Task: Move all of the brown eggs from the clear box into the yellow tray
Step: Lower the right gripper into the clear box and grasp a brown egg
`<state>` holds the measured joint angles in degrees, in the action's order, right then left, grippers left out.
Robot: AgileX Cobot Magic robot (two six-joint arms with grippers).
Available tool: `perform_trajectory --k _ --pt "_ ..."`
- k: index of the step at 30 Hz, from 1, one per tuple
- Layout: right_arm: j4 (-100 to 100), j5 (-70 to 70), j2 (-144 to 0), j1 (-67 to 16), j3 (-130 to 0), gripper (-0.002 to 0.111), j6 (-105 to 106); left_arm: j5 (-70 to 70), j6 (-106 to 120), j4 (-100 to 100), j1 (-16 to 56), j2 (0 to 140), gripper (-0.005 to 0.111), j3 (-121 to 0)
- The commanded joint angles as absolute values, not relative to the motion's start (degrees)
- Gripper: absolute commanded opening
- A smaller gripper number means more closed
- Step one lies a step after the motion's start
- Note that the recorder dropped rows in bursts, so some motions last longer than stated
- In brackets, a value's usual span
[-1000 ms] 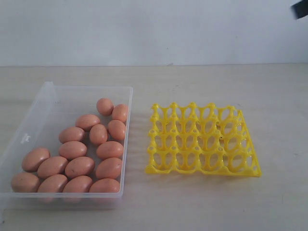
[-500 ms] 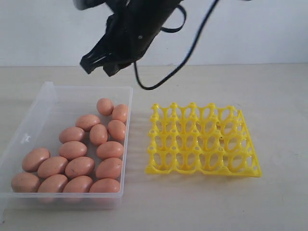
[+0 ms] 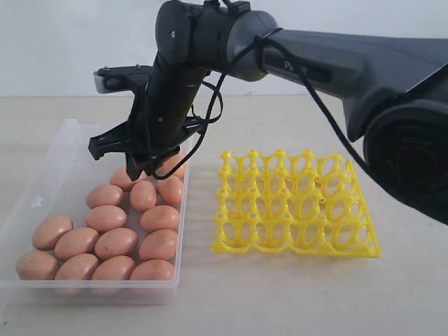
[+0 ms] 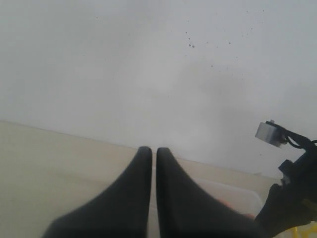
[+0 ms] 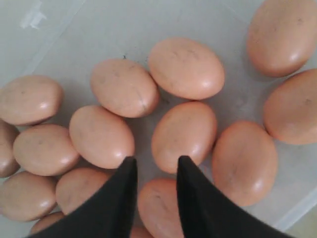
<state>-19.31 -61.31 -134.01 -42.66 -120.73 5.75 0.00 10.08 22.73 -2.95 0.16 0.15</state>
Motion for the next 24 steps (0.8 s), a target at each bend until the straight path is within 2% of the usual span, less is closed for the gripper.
perform_trajectory --k 1,8,14,24 --pt "-19.8 -59.3 -135.5 -42.8 -121.3 0.048 4.8 0.0 10.4 23.0 -2.7 0.0 0.004 0.0" --pt "-14.0 -52.7 -136.7 -44.5 -121.3 0.049 4.4 0.0 10.4 23.0 -2.7 0.0 0.004 0.0" --pt "-2.9 -53.3 -136.7 -46.1 -121.3 0.049 1.4 0.0 10.4 23.0 -2.7 0.0 0.004 0.0" --pt "-7.2 -52.3 -136.9 -46.2 -121.3 0.049 0.0 0.0 10.4 23.0 -2.7 0.0 0.004 0.0"
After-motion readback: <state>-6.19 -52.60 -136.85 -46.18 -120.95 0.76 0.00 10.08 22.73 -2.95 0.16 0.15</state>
